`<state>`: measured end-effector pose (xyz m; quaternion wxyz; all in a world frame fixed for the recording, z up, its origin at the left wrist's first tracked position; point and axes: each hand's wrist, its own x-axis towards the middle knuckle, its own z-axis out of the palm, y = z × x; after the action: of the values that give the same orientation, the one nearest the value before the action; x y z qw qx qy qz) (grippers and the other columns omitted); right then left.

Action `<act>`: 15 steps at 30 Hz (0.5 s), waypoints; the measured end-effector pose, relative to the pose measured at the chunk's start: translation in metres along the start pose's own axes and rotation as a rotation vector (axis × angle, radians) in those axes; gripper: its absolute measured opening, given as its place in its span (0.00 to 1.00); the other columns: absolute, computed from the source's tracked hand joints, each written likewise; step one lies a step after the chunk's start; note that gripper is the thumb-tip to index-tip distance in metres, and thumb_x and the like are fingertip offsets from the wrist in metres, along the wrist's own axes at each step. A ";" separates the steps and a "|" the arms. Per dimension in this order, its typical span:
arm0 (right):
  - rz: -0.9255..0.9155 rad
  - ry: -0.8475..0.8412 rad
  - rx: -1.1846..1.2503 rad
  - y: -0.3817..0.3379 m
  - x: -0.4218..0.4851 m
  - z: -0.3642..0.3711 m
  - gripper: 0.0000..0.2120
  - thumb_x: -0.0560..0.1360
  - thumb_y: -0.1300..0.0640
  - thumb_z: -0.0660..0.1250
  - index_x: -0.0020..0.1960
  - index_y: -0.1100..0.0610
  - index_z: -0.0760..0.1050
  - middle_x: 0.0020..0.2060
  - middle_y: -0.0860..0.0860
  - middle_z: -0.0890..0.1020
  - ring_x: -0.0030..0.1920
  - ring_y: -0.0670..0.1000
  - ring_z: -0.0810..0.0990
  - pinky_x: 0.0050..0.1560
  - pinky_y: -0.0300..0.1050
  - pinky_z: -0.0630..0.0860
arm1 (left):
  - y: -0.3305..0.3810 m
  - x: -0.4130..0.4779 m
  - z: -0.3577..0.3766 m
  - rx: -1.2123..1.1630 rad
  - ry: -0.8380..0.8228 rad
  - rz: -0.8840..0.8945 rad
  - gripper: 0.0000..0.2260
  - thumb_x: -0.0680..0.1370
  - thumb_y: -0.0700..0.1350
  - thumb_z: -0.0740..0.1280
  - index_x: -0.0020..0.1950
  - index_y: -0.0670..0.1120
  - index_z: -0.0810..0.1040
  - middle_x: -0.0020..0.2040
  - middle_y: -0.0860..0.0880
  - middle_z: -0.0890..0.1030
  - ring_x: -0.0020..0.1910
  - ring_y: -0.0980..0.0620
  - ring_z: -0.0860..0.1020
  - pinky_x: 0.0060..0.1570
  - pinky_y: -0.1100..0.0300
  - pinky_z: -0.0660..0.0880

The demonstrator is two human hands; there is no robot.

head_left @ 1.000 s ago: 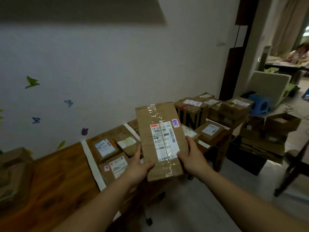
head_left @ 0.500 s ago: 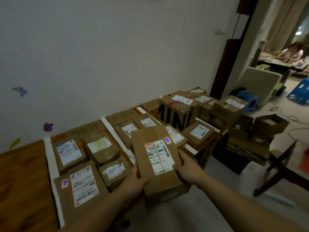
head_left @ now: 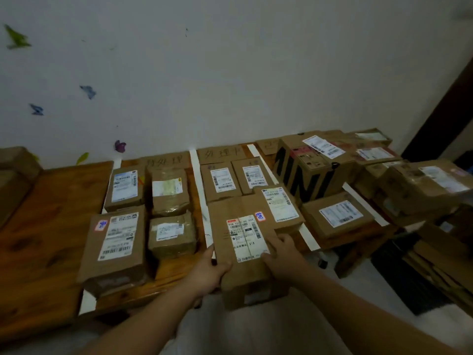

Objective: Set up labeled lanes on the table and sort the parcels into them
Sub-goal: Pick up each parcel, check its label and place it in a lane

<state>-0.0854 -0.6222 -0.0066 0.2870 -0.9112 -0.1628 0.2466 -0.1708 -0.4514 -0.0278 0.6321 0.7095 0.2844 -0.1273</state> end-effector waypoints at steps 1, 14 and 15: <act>-0.016 -0.020 -0.015 0.005 0.004 0.001 0.26 0.80 0.53 0.60 0.75 0.50 0.55 0.74 0.53 0.55 0.71 0.54 0.65 0.67 0.48 0.69 | -0.001 0.000 0.006 -0.008 0.019 -0.006 0.25 0.79 0.43 0.64 0.73 0.53 0.60 0.55 0.52 0.76 0.50 0.53 0.77 0.35 0.65 0.75; -0.246 -0.294 -0.467 0.035 0.052 -0.002 0.56 0.69 0.36 0.70 0.77 0.52 0.32 0.77 0.54 0.36 0.76 0.58 0.35 0.76 0.58 0.45 | -0.003 0.033 0.015 0.300 0.164 0.160 0.30 0.80 0.44 0.62 0.77 0.51 0.49 0.74 0.50 0.63 0.71 0.50 0.65 0.66 0.59 0.64; -0.254 -0.268 -0.511 0.035 0.055 -0.003 0.56 0.69 0.34 0.69 0.77 0.53 0.34 0.77 0.55 0.37 0.76 0.57 0.36 0.76 0.57 0.45 | -0.003 0.036 0.013 0.466 0.188 0.192 0.30 0.80 0.47 0.61 0.77 0.50 0.48 0.76 0.50 0.57 0.73 0.50 0.62 0.68 0.59 0.61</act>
<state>-0.0330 -0.6265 -0.0452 0.0531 -0.8856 -0.3682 0.2779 -0.1411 -0.4548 -0.0516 0.4316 0.8684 0.2362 -0.0624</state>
